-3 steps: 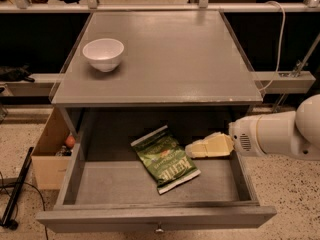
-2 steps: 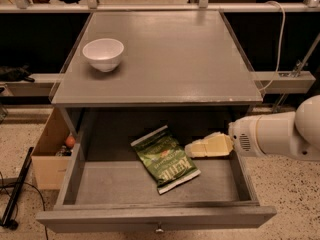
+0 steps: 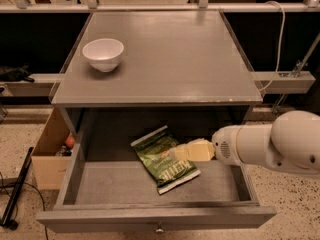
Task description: Pick green jalapeno chip bag from top drawer and place on counter
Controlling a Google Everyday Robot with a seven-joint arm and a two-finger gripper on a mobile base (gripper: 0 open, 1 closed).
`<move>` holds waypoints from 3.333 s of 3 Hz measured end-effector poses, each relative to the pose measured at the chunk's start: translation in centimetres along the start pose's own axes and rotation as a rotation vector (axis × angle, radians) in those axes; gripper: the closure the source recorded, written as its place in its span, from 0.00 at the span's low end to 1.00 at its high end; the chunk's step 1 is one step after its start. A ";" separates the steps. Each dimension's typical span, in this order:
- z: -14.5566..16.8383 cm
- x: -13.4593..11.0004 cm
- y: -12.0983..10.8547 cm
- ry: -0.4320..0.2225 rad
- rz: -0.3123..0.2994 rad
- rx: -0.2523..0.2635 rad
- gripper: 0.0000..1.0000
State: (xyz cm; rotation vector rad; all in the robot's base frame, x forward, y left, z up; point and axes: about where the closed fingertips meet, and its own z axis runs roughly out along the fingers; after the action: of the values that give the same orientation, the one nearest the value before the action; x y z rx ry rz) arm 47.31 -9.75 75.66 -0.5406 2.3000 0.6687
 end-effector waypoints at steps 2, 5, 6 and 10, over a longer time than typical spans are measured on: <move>5.1 2.0 0.5 -0.007 0.038 0.016 0.00; 6.2 1.3 -3.9 0.005 -0.142 0.072 0.00; 7.0 1.3 -3.7 0.004 -0.162 0.076 0.00; 15.3 6.5 -4.6 0.041 -0.124 -0.015 0.00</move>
Offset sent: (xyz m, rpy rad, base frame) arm 0.0163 0.0388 -0.0740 -0.0042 0.0169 -0.0591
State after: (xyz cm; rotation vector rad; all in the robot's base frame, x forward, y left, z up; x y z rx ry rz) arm 52.78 -5.52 59.87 -0.7045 2.2796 0.6206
